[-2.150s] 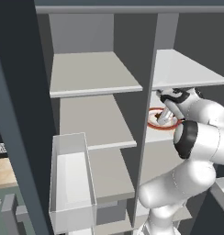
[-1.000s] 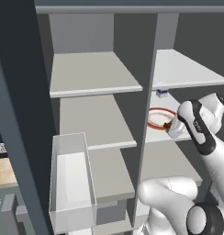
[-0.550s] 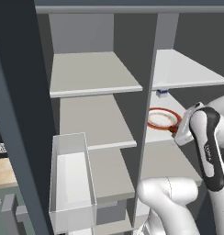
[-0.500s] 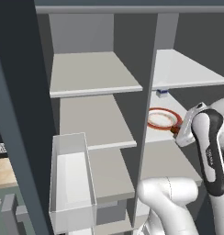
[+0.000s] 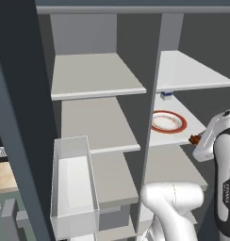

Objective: Retrieve the chicken drumstick from the fridge and place it on the saucepan with marinade on the stove.

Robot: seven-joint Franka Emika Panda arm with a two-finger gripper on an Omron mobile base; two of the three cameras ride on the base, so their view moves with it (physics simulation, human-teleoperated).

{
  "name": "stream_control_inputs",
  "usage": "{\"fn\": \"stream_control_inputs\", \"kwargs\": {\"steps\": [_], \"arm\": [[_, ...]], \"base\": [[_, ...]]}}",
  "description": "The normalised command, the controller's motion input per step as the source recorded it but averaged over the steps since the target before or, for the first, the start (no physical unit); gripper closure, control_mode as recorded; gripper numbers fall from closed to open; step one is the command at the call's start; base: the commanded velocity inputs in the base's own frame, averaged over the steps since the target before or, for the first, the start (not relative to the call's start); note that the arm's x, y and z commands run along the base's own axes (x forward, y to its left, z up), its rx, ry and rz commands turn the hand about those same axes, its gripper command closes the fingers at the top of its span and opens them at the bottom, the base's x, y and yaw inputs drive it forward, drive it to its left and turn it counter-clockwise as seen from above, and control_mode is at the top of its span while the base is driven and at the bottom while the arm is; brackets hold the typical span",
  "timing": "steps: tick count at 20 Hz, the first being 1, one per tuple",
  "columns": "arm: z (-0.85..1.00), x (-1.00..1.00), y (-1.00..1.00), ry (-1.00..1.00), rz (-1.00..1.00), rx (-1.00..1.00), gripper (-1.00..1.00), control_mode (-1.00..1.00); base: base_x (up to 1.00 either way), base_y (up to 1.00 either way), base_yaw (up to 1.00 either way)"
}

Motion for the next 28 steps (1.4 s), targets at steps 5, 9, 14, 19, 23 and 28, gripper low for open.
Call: {"fn": "stream_control_inputs", "kwargs": {"steps": [5, 9, 14, 19, 23, 28], "arm": [[0.00, -0.17, 0.08, 0.00, -0.10, -0.02, 1.00, -1.00], [0.00, 0.00, 0.00, 0.00, 0.00, 0.00, 1.00, 1.00], [0.00, 0.00, 0.00, 0.00, 0.00, 0.00, 1.00, 1.00], [0.00, 0.00, 0.00, 0.00, 0.00, 0.00, 1.00, 1.00], [0.00, 0.00, 0.00, 0.00, 0.00, 0.00, 1.00, 1.00], [0.00, 0.00, 0.00, 0.00, 0.00, 0.00, 1.00, 1.00]], "base": [[0.00, 0.00, 0.00], [0.00, 0.00, 0.00], [-0.23, 0.00, 0.00], [-0.97, 0.00, 0.00], [-1.00, 0.04, 0.00], [-0.98, 0.12, 0.00]]}}
